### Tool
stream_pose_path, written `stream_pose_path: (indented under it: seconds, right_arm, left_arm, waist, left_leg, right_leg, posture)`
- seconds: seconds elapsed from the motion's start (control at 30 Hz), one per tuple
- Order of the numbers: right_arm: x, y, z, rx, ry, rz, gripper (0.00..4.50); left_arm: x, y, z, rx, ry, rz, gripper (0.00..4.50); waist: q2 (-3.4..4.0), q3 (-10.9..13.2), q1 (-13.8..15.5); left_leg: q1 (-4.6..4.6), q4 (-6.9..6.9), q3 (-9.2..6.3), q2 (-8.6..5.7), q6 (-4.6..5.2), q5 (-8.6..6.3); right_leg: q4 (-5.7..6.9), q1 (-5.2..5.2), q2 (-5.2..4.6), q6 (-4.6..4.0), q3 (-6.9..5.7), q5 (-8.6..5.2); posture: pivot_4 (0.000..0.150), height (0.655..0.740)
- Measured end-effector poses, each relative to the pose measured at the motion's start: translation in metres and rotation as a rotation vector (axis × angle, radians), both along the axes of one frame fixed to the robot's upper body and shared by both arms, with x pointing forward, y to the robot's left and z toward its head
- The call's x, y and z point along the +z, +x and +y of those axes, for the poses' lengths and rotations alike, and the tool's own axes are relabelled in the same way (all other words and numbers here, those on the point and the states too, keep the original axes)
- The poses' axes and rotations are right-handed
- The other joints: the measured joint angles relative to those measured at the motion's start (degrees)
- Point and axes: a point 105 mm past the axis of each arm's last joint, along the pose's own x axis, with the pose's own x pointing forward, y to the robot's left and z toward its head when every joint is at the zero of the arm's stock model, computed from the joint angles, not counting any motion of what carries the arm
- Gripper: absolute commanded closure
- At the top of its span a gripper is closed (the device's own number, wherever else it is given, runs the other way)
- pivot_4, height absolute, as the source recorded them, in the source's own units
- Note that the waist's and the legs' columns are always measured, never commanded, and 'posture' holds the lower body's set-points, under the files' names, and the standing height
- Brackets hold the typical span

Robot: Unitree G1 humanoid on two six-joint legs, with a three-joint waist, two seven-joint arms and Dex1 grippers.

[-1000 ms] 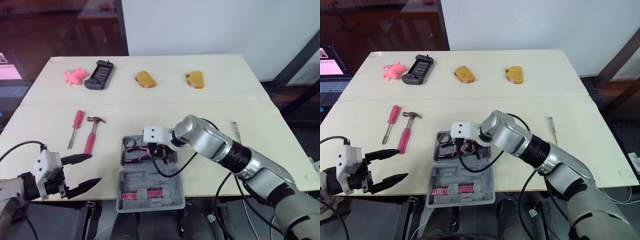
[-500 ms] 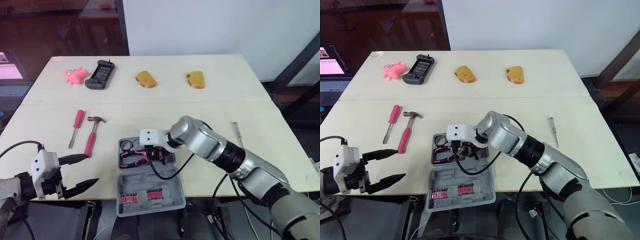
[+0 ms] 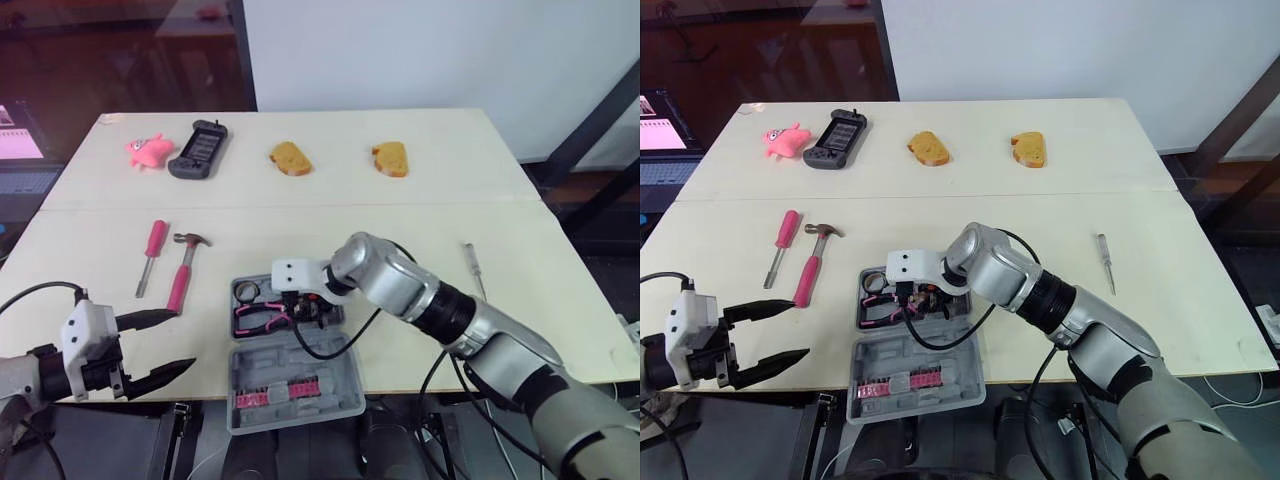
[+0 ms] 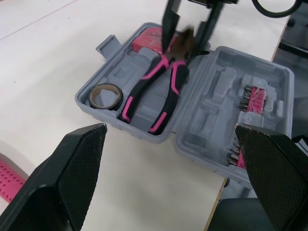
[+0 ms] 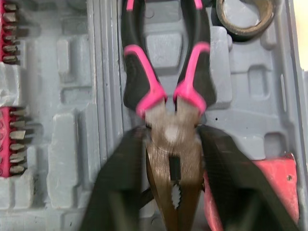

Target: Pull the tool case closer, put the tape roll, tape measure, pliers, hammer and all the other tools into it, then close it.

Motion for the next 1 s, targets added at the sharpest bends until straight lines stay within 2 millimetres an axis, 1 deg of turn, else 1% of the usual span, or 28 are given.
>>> stream_pose_path:
  seconds: [0.07,0.2,0.3,0.33,0.4,0.5,0.57,0.6,0.7,0.73,0.83,1.0]
  right_arm:
    - [0.008,0.000,0.001,-0.004,0.028,-0.003,0.14]
    - [0.036,-0.005,-0.004,-0.006,0.131,0.023,0.14]
    - [0.056,-0.007,-0.003,0.004,0.266,0.044,0.14]
    - [0.057,-0.009,-0.003,0.017,0.301,0.047,0.14]
    - [0.053,-0.013,-0.004,0.029,0.353,0.064,0.14]
    - [0.045,-0.015,-0.004,0.029,0.382,0.065,0.98]
    - [0.043,-0.016,0.000,0.029,0.412,0.063,1.92]
    - [0.039,-0.015,0.001,0.021,0.426,0.070,2.50]
    - [0.021,-0.009,0.007,-0.024,0.442,0.079,4.09]
    - [0.016,-0.006,0.007,-0.037,0.433,0.068,4.45]
    - [0.006,0.003,0.005,-0.054,0.411,0.027,4.45]
    - [-0.021,0.008,0.004,-0.086,0.376,0.025,4.45]
  left_arm:
    - [0.002,0.002,0.000,0.002,0.000,-0.009,0.00]
    - [0.002,0.003,0.000,0.007,0.000,-0.014,0.00]
    - [0.003,0.004,0.000,0.006,0.000,-0.019,0.00]
    - [0.004,0.004,-0.001,0.006,0.000,-0.022,0.00]
    - [0.004,0.005,-0.001,0.007,0.000,-0.026,0.00]
    - [0.004,0.006,-0.001,0.011,-0.001,-0.029,0.00]
    - [0.004,0.006,-0.001,0.014,-0.002,-0.031,0.00]
    - [0.004,0.006,-0.001,0.017,-0.003,-0.031,0.00]
    - [0.003,0.006,-0.005,0.008,-0.008,-0.030,0.00]
    - [0.003,0.006,-0.007,0.001,-0.009,-0.032,0.00]
    - [0.003,0.006,-0.007,0.001,-0.009,-0.034,0.00]
    - [0.003,0.007,-0.007,0.016,-0.009,-0.033,0.00]
  waist:
    - [0.00,0.0,0.1]
    - [-0.01,0.0,0.4]
    - [-0.02,0.0,0.3]
    - [-0.02,0.0,0.3]
    - [-0.02,0.0,0.2]
    - [-0.02,0.0,0.2]
    - [-0.03,0.0,0.2]
    - [-0.03,0.0,0.2]
    - [-0.03,0.0,0.2]
    - [-0.03,0.0,0.2]
    - [-0.03,0.0,0.3]
    - [-0.04,0.0,0.2]
  left_leg:
    - [-0.01,0.02,0.00,0.00,0.00,0.00]
    - [-0.02,0.05,0.00,0.00,0.00,0.00]
    - [0.01,0.02,0.00,0.00,0.00,0.00]
    - [0.01,0.01,0.00,0.00,0.00,0.00]
    - [0.00,0.01,0.00,0.00,0.00,0.00]
    - [0.01,0.02,0.00,0.00,0.00,0.00]
    - [0.03,0.01,0.00,0.00,0.00,0.00]
    - [0.03,0.01,0.00,0.00,0.00,0.00]
    - [0.02,0.03,0.00,0.00,0.00,0.00]
    - [0.01,0.03,0.00,0.00,-0.01,0.00]
    - [0.01,0.03,0.00,0.00,-0.01,0.00]
    - [0.02,0.03,0.00,0.00,-0.01,0.00]
  right_leg:
    - [0.00,0.01,0.00,0.00,0.00,0.00]
    - [-0.03,0.04,0.00,0.00,0.00,0.00]
    - [-0.02,0.05,0.00,0.00,0.00,0.00]
    - [-0.03,0.04,0.00,0.00,0.00,0.00]
    - [-0.04,0.05,0.00,0.01,0.00,0.01]
    - [-0.02,0.05,0.00,0.02,-0.01,0.01]
    - [-0.02,0.06,0.00,0.02,-0.01,0.01]
    - [-0.02,0.06,0.00,0.02,0.00,0.01]
    - [-0.02,0.06,0.00,0.02,0.00,0.01]
    - [-0.02,0.06,0.00,0.02,0.00,0.01]
    - [-0.03,0.08,0.00,0.02,-0.01,0.01]
    - [-0.03,0.08,0.00,0.02,-0.01,0.01]
  posture:
    - [0.150,0.7207]
    - [0.150,0.7207]
    - [0.150,0.7207]
    - [0.150,0.7207]
    - [0.150,0.7207]
    - [0.150,0.7207]
    - [0.150,0.7207]
    - [0.150,0.7207]
    - [0.150,0.7207]
    - [0.150,0.7207]
    - [0.150,0.7207]
    - [0.150,0.7207]
